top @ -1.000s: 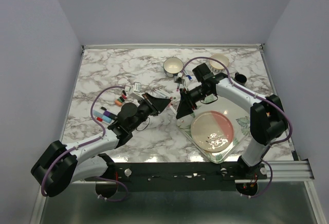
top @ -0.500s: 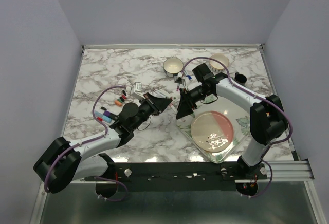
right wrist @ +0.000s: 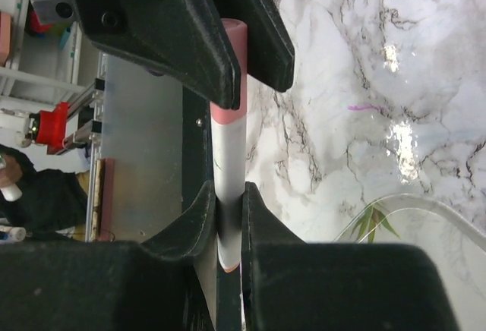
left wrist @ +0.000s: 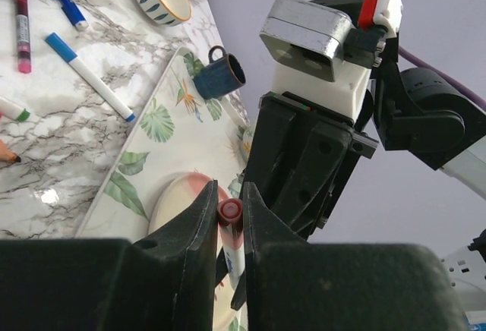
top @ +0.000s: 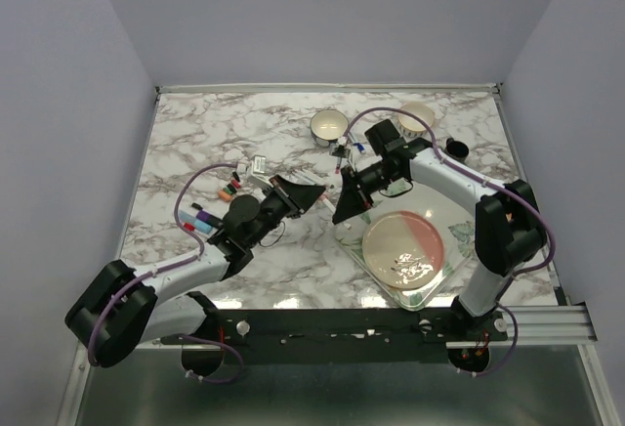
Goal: Open the pen caps
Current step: Open the pen cap, then place the pen cap on the table with the left arm
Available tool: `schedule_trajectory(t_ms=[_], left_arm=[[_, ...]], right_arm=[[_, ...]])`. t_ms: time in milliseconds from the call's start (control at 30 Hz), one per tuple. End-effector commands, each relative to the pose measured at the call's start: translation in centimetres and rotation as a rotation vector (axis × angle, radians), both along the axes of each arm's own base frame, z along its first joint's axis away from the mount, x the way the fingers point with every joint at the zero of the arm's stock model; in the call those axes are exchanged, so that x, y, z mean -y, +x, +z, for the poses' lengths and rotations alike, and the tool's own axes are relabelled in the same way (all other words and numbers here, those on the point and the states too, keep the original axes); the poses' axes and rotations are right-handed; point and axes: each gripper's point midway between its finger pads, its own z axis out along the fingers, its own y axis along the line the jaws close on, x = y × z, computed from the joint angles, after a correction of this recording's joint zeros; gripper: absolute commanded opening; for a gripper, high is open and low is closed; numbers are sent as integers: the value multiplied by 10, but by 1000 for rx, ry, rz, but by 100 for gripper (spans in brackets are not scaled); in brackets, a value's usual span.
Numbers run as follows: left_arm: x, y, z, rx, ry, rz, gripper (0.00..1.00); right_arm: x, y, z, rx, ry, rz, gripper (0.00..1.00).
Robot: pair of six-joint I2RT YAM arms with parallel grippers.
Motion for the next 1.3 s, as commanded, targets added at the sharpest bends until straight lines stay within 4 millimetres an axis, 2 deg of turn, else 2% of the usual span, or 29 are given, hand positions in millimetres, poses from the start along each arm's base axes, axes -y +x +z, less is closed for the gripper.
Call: schedule_trajectory(t_ms=[0,100,133,167,233,333,433,633,700,767,800,833,900,933,1000,1267], left_arm=[[-70,43,25,85,-31,219,0],[-112,64,36,102,7,331,0],[-134,76,45,116,20,398,0],[-140,79,42,104,47,397,0],[-155,87,48,114,57,414,0],[-165,92,44,98,64,424,0],[-159,90,28,54,73,385,0],[-134,76,-64,-223,131,236,0],[-122,70,-92,-299,163,187,0],[-113,68,-105,-327,187,155,0],[-109,67,-118,-361,205,145,0],[-103,68,-119,-360,215,130,0],[-98,68,-133,-396,252,117,0],[-94,72,-132,-389,266,117,0],[-93,73,-145,-420,300,113,0],[-85,85,-156,-451,332,98,0]], right_arm=[[-9,-10,4,-11,1,41,1],[-14,-17,-3,-17,-31,63,1],[-16,-20,-5,-21,-39,73,1],[-17,-20,-7,-24,-45,76,1],[-18,-20,-12,-21,-67,75,1],[-18,-19,-14,-17,-83,69,1],[-14,-8,-20,57,-135,36,1],[7,30,-19,177,-188,-104,1],[10,33,-16,170,-176,-118,1],[12,35,-15,169,-173,-123,1],[12,35,-15,171,-172,-123,1],[12,35,-15,167,-172,-121,1],[12,35,-16,167,-172,-119,1],[13,36,-16,168,-175,-121,1],[12,35,-16,167,-173,-120,1],[13,35,-15,165,-171,-118,1]])
